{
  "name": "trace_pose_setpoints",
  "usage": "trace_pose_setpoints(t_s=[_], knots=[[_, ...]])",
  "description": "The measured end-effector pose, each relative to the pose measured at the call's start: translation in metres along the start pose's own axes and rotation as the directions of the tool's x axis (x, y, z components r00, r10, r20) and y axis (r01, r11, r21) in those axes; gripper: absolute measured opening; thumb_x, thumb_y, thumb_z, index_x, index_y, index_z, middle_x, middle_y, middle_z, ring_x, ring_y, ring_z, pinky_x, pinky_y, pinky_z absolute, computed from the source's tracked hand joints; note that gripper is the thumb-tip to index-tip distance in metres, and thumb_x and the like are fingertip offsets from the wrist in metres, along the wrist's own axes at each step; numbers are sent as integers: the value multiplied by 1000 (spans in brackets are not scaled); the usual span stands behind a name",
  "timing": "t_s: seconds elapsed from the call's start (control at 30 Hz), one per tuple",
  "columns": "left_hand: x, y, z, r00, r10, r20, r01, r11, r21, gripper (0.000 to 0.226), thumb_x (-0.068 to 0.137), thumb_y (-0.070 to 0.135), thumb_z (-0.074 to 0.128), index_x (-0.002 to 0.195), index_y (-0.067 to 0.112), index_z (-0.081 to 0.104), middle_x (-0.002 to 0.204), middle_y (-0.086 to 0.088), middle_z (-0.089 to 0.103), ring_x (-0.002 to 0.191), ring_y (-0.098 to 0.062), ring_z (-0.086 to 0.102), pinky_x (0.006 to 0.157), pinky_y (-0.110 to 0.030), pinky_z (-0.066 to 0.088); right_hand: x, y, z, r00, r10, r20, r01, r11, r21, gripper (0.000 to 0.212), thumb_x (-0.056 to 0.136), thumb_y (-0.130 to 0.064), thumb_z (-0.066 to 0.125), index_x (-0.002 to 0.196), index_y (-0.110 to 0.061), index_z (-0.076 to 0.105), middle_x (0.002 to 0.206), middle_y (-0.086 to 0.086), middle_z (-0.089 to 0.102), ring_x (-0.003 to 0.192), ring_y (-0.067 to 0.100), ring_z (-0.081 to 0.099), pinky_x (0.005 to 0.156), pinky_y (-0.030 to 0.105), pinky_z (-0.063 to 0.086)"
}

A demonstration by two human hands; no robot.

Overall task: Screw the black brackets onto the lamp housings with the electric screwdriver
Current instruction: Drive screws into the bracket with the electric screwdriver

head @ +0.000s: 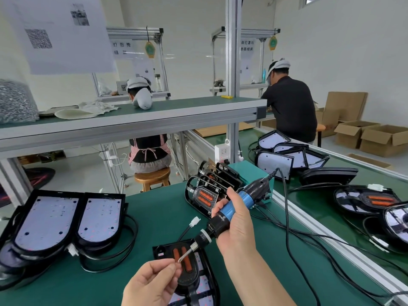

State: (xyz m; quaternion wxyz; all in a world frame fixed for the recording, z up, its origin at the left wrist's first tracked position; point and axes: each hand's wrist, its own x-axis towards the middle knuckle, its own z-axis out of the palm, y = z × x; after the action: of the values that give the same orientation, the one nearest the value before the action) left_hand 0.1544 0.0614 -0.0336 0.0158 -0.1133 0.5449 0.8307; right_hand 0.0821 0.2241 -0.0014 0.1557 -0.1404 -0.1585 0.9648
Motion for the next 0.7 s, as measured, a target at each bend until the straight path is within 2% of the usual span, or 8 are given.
trace_pose_setpoints(t_s=[0.13, 0.3, 0.47, 0.53, 0.63, 0.7], knots=[[2, -1, 0, 1000, 6, -6, -6, 999, 44, 10, 85, -21, 59, 81, -14, 63, 57, -22, 67, 43, -16, 65, 41, -16, 50, -3, 5, -3, 1000, -5, 8, 5, 999, -43, 28, 82, -13, 81, 98, -14, 57, 66, 1, 57, 49, 12, 55, 48, 25, 51], [5, -4, -4, 1000, 25, -17, -23, 993, 118, 9, 83, -20, 63, 82, -12, 67, 70, -27, 71, 48, -18, 67, 43, -17, 52, -1, 5, -3, 999, -34, -6, 34, 997, -63, 27, 84, -14, 80, 98, -14, 57, 66, 1, 56, 49, 12, 55, 48, 25, 51], [5, -7, -1, 998, 37, -42, -29, 985, 173, 12, 82, -20, 64, 78, -10, 68, 70, -26, 71, 49, -18, 68, 44, -16, 51, -2, 4, -4, 998, -61, -3, 60, 994, -90, 26, 85, -13, 79, 98, -14, 57, 66, 1, 56, 51, 13, 55, 49, 26, 51], [5, -10, -1, 991, 112, -67, -89, 955, 283, 15, 81, -19, 68, 75, -6, 70, 67, -22, 72, 50, -17, 68, 46, -15, 52, -3, 5, -4, 996, -86, -2, 85, 990, -108, 23, 86, -13, 77, 97, -15, 57, 64, 0, 56, 51, 12, 55, 49, 26, 51], [3, -16, 1, 947, 312, -82, -236, 843, 483, 23, 78, -16, 73, 68, 6, 72, 60, -8, 72, 52, -13, 68, 56, -18, 56, -4, 7, -4, 990, -135, -25, 130, 981, -141, 22, 87, -12, 76, 96, -16, 57, 61, -1, 56, 50, 12, 55, 49, 26, 50], [0, -18, 4, 919, 385, -90, -282, 798, 533, 29, 77, -13, 74, 65, 12, 71, 59, -2, 72, 54, -12, 69, 63, -20, 56, -4, 9, -4, 986, -156, -50, 146, 975, -168, 22, 88, -11, 76, 97, -16, 56, 59, -1, 55, 50, 13, 54, 48, 26, 50]])
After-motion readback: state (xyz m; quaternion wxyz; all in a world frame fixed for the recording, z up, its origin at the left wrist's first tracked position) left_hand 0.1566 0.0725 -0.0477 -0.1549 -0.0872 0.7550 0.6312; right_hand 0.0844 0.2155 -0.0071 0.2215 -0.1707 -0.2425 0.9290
